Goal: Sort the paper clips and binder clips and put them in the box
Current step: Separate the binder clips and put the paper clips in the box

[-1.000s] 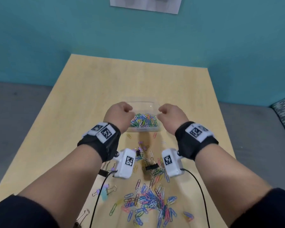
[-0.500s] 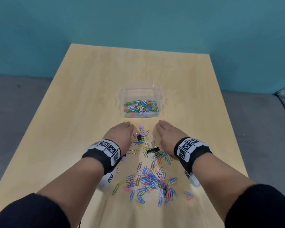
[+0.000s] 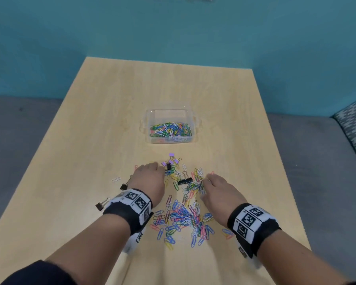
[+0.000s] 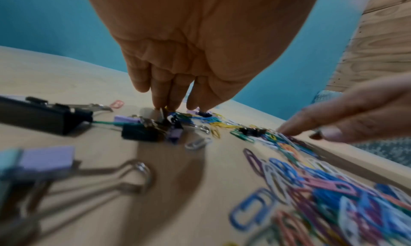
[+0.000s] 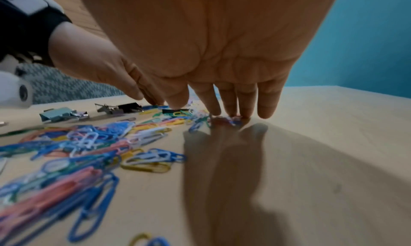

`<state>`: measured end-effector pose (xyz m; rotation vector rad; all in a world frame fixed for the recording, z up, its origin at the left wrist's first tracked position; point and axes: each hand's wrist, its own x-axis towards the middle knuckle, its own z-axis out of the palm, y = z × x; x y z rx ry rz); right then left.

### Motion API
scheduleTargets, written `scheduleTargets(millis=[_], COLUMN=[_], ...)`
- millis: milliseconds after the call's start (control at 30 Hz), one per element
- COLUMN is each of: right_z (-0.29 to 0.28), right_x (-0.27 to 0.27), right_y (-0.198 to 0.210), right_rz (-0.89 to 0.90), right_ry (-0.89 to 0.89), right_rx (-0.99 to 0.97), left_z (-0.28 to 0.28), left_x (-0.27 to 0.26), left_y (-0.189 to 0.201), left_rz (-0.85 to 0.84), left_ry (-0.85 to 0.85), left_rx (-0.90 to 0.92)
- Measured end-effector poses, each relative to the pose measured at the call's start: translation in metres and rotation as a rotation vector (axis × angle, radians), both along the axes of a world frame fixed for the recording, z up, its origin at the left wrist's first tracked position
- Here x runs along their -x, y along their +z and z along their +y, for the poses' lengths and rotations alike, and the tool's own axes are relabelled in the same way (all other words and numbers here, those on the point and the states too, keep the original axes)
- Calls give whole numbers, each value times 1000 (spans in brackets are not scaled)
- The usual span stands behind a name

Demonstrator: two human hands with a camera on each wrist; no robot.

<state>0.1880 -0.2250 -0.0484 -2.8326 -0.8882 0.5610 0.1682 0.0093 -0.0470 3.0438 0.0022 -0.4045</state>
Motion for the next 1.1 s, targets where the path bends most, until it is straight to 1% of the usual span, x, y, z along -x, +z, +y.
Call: scheduleTargets(millis=[167,267,333,433,500,567,667,800,933,1100], right_z=[38,53,56,56,54,54,59,69,76,77], right_x=[-11,-16,-12,-1,0,-4,-9,-14,-19,-21], right_y=[-7,-11,-10,-6,-3,0,2,0,1,0], right_rz=[-32,-9,-15,-29,-29,-34,-48,-74,-93,-110], right_ry=[127,179,189,198,178,144,126,81,55,58], right_rx=[-53,-15,21,-5,-20,-6,29,73,97,95], left_z=[-18,-25,-28,-30,-26,-20,-9,-5,-3,0], left_x=[11,11,12,16,15,11,0,-11,-17,-23], left_y=[-10,-10,-9,-10,-8,-5,0,3,-4,-11], left_rz=[-11,3,0,-41,-65,-72,-34,9,-36,-125], left_ry=[3,-14,-33,-104,-96,-59,-24,-84,-79,-116], left_rx=[-23,-20,4,82,143,144,46,-37,-16,24])
